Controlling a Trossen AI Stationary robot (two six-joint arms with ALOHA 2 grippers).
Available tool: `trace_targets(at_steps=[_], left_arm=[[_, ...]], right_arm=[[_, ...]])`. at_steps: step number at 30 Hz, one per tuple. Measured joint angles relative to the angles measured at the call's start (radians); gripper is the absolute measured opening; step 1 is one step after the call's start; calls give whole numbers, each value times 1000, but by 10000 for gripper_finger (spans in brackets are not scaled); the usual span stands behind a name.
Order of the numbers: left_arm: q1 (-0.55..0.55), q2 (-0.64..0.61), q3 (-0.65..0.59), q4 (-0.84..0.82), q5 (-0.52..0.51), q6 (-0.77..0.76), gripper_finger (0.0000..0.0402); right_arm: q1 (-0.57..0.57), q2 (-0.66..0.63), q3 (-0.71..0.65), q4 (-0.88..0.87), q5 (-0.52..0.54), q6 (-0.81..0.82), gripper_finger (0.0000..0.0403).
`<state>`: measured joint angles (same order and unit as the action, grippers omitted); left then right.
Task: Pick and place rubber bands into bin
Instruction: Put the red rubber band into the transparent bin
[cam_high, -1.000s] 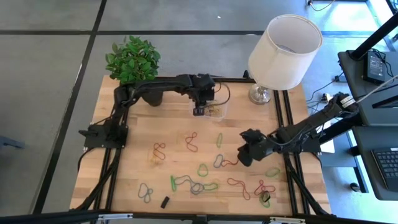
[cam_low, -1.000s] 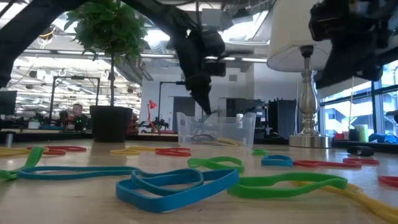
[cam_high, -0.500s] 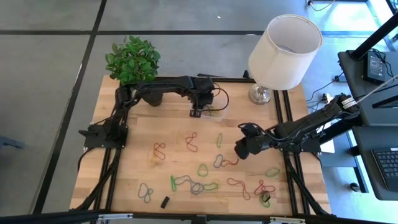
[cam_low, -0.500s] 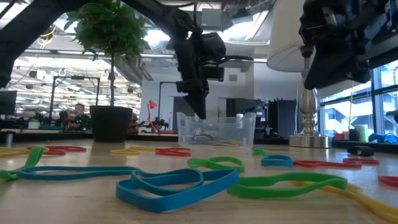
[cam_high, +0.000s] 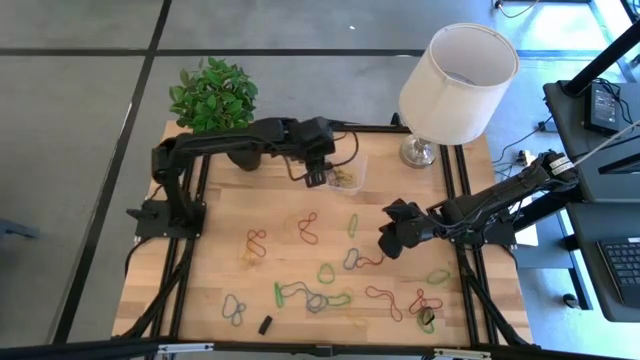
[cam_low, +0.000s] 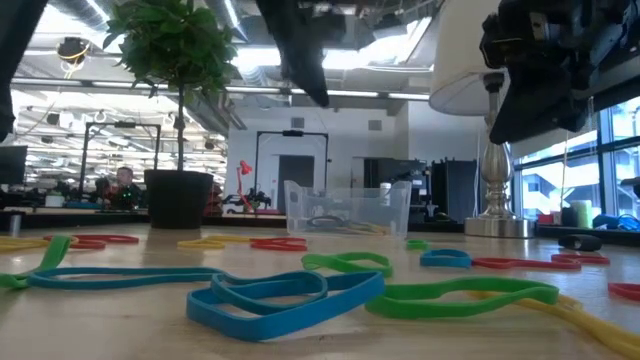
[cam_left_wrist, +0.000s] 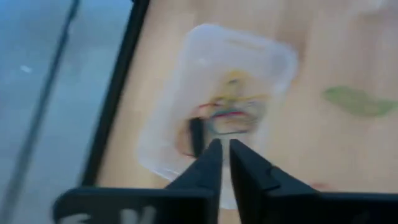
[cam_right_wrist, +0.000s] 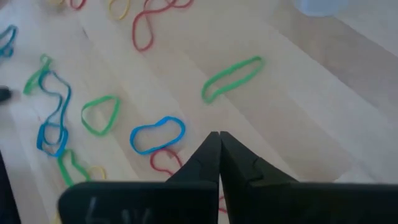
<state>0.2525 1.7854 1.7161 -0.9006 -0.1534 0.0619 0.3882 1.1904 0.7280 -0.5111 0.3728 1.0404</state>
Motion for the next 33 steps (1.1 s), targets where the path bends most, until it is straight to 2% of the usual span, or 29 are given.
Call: trace_targets(at_steps=[3, 7, 13, 18, 22, 26, 29, 33], left_arm=[[-32, -40, 0, -53, 36, -112, 4], [-95, -44, -13, -124, 73, -189, 1], [-219, -43, -173, -81, 45, -351, 1], [-317, -43, -347, 40, 43, -447, 1], [-377, -73, -496, 227, 67, -488, 1], [-412, -161, -640, 350, 47, -532, 1], [-423, -273, -746, 387, 16, -552, 1], [-423, -450, -861, 429, -39, -553, 1]], right_arm=[[0, 0, 0, 1, -1, -5, 6], [0, 0, 0, 2, 0, -60, 6], [0, 0, 0, 7, -1, -158, 6], [0, 0, 0, 28, -106, -266, 5], [13, 1, 15, 13, -128, -288, 3], [13, 5, 41, 8, -131, -287, 2], [11, 29, 77, -13, -137, -289, 2], [-7, 110, 151, -153, -210, -359, 2]])
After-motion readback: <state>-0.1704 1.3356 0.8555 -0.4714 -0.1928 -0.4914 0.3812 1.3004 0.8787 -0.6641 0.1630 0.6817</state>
